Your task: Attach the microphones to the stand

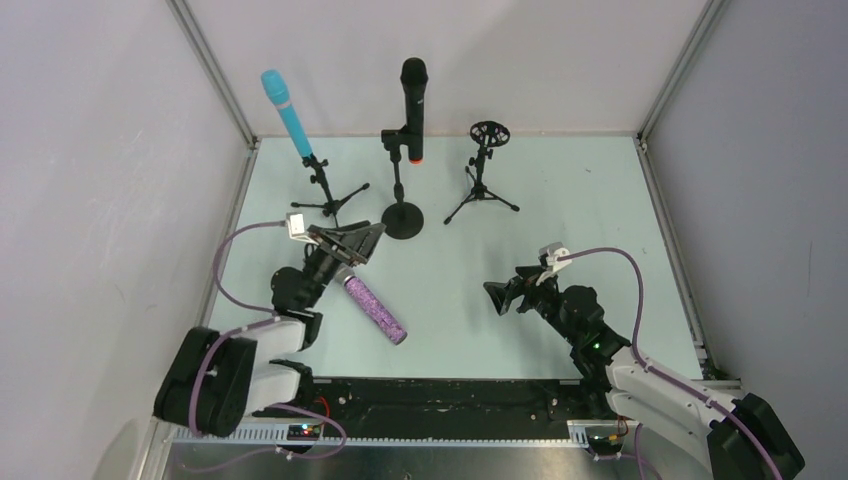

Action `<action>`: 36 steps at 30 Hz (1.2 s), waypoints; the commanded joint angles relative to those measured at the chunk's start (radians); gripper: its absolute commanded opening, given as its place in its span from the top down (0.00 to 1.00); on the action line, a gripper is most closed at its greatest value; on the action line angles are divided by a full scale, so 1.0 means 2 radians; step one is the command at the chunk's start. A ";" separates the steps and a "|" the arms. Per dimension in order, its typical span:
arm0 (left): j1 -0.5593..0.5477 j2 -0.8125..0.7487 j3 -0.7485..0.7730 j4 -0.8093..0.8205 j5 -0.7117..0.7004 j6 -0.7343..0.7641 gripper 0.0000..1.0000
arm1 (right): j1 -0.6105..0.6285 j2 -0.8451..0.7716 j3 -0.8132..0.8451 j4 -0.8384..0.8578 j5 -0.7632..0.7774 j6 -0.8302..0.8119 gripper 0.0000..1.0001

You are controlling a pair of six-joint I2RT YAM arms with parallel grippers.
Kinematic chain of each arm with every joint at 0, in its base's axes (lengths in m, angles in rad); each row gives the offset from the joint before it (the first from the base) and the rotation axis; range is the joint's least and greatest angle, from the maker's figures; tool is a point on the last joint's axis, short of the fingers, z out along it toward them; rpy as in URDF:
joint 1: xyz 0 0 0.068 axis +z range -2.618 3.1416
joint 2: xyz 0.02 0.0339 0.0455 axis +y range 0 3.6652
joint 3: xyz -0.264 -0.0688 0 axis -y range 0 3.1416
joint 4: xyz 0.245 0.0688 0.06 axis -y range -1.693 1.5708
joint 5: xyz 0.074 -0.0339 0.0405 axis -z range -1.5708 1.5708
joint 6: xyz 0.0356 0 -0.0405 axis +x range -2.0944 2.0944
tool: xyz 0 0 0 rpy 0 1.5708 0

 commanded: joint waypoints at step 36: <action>-0.107 -0.230 0.257 -0.805 -0.254 0.604 0.00 | -0.054 0.175 0.314 -0.211 0.107 0.015 0.01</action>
